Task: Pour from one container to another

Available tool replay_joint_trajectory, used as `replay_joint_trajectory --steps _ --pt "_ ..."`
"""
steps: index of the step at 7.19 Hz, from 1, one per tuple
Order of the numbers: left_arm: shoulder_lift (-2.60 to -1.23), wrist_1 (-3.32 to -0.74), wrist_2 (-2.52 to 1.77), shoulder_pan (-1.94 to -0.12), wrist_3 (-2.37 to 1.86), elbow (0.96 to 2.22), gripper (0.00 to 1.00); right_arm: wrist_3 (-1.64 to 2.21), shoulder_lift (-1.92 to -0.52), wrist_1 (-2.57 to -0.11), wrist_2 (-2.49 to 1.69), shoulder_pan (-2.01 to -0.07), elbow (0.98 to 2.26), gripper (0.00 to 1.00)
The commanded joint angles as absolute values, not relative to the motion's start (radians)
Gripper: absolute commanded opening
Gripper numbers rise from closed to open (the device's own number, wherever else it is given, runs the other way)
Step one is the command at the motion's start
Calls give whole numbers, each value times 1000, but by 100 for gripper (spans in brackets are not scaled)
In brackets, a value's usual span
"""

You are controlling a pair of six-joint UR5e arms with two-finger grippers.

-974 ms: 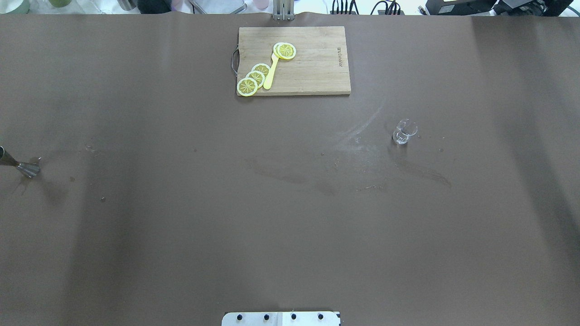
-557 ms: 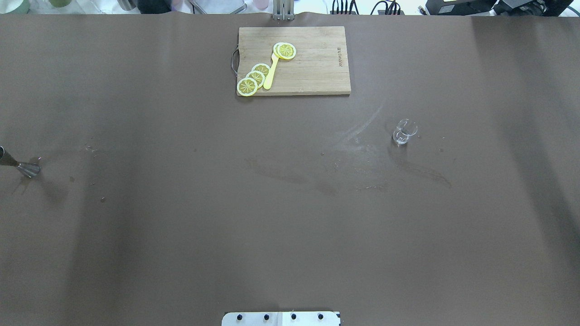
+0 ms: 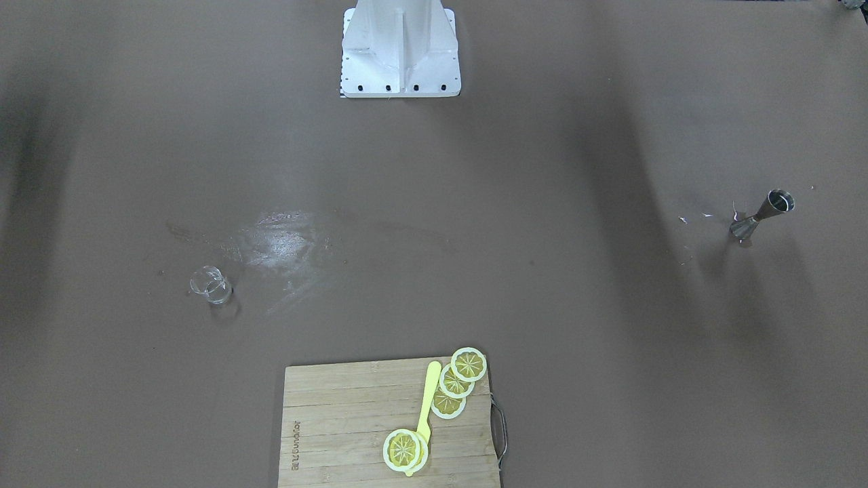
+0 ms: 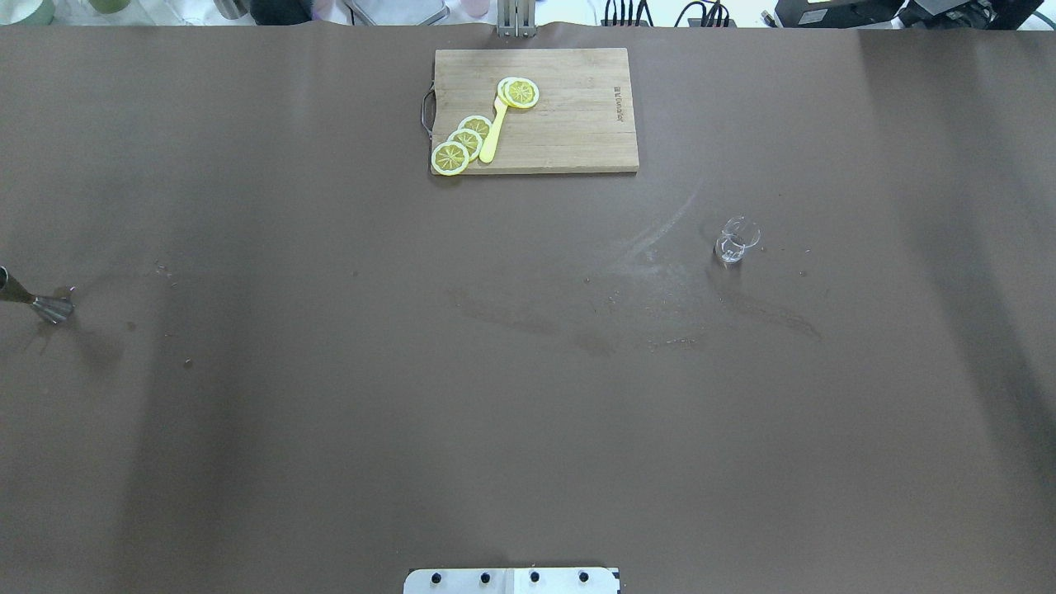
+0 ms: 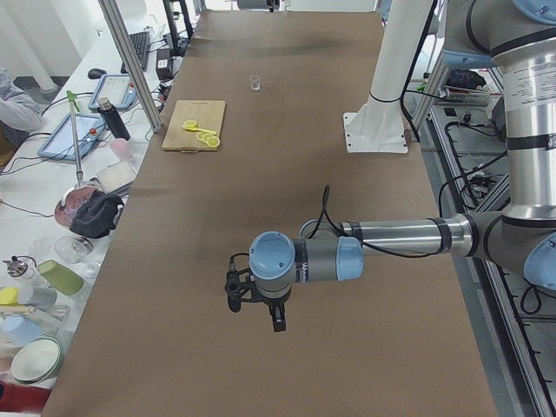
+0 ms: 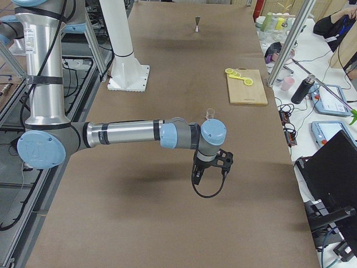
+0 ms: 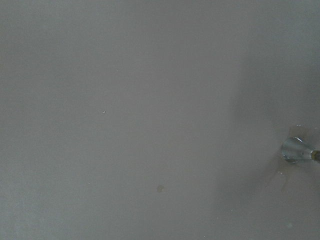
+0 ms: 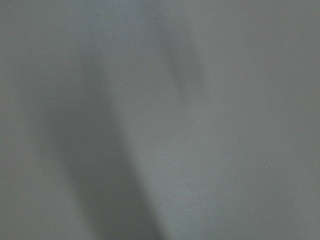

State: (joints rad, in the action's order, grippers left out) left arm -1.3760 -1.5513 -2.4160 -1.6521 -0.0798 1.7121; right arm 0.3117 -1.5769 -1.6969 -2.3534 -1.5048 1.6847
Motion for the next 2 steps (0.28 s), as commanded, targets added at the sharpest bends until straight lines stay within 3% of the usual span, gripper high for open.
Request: replay_joint_trajectory --steps 1,2 --pt "-1376 -1551 -2418 -1652 -80 1712 98 299 -1577 -1700 -2352 -1505 1684 100" --pt "-1376 -1551 -2418 -1652 -80 1712 99 302 -1577 -1703 -2353 -1505 1689 100"
